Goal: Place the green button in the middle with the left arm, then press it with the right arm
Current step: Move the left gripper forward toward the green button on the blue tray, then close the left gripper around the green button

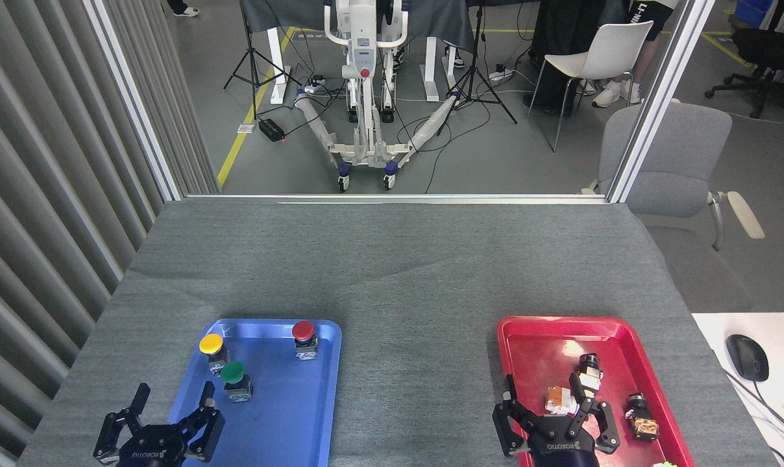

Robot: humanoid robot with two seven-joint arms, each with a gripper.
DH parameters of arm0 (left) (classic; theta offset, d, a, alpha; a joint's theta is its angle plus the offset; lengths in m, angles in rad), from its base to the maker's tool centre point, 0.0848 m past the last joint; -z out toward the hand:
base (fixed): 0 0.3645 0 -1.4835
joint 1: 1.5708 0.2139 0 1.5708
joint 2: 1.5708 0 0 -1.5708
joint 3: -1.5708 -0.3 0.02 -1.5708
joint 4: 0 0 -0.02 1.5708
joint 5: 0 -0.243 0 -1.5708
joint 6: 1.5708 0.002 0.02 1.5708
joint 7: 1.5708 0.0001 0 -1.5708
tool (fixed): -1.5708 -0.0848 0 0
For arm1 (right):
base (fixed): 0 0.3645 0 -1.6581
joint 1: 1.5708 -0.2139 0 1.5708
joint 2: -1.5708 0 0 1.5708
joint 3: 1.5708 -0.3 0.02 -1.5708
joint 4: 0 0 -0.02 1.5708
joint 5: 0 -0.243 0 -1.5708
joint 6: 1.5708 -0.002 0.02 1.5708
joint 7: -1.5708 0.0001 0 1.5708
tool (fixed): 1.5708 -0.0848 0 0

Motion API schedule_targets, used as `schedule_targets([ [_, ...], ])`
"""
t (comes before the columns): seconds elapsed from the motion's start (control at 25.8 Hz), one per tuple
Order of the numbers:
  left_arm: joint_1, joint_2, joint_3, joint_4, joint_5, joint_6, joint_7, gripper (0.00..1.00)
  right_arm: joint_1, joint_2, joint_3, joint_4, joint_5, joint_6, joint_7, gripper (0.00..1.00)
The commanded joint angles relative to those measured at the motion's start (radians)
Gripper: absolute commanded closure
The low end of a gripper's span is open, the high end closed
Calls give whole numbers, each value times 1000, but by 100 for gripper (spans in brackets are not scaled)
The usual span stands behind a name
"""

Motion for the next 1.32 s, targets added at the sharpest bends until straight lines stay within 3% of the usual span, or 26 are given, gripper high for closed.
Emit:
schedule_targets([
  [0.0,0,13,1,-4,3,2,-3,0,0,0,0,0,0,1,0,0],
  [0.46,-45,64,0,-7,5,2,-1,0,0,0,-2,0,0,0,0,0],
  [1.28,-137,56,-30,16,10,6,-3,0,0,0,-2,0,0,1,0,0],
])
